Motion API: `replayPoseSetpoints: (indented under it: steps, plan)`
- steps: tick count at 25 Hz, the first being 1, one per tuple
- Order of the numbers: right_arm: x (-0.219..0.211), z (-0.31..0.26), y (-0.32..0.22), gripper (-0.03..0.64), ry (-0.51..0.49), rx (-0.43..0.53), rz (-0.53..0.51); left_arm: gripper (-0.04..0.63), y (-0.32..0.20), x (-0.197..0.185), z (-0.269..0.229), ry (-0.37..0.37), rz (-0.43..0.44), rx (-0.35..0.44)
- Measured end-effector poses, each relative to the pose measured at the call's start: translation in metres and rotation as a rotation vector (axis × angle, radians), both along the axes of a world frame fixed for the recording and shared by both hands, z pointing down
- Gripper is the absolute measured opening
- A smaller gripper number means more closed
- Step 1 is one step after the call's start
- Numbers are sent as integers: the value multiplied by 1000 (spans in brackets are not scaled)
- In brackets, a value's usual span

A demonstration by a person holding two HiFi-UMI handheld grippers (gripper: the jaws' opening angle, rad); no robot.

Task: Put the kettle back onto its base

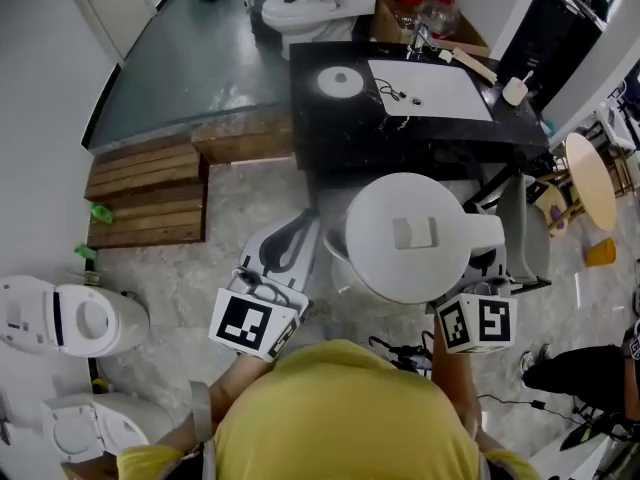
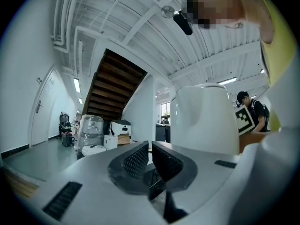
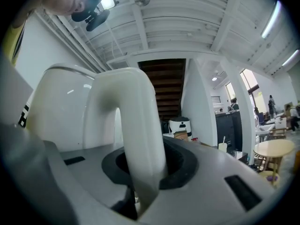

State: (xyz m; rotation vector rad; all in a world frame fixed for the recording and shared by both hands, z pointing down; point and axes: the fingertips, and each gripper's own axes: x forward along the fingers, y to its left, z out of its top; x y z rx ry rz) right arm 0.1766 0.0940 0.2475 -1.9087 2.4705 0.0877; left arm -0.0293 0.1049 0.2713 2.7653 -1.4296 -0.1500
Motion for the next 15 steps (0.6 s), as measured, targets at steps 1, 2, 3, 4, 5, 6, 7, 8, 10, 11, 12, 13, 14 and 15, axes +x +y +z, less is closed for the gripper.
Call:
replayPoseSetpoints:
  steps: [1, 2, 3, 4, 5, 6, 7, 8, 10, 11, 12, 13, 14, 15]
  plan:
    - [-2, 0, -5, 84, -1, 2, 9, 31, -6, -1, 1, -1, 11, 1]
    - [-3, 1, -10, 84, -3, 4, 17, 31, -12, -2, 1, 0, 21, 1]
    - [-4, 2, -13, 84, -3, 5, 26, 32, -18, -2, 2, 3, 32, 1]
    - [-5, 3, -17, 84, -3, 6, 34, 31, -22, -3, 2, 7, 40, 1]
    - [-5, 4, -20, 84, -2, 4, 40, 31, -27, -3, 3, 9, 46, 2]
    - [-6, 6, -23, 84, -2, -1, 44, 31, -30, -4, 4, 8, 49, 2]
    - [-7, 7, -25, 86, -2, -8, 47, 32, -33, -5, 5, 6, 52, 0]
    - [-8, 9, -28, 86, -2, -16, 49, 31, -36, -5, 7, 7, 57, -5]
    - [-10, 12, -33, 86, -1, -27, 54, 32, -42, -7, 10, 13, 65, -15]
    - [-11, 13, -37, 86, 0, -30, 56, 31, -46, -7, 12, 14, 68, -19]
    - [-12, 13, -41, 86, 0, -32, 57, 31, -50, -8, 13, 15, 68, -21]
    - [-12, 13, -46, 86, 0, -32, 56, 32, -54, -8, 13, 16, 68, -23]
    - [-12, 14, -52, 86, -1, -31, 54, 31, -58, -8, 14, 17, 68, -23]
    - [-12, 14, -57, 86, -2, -29, 53, 31, -62, -8, 14, 18, 68, -22]
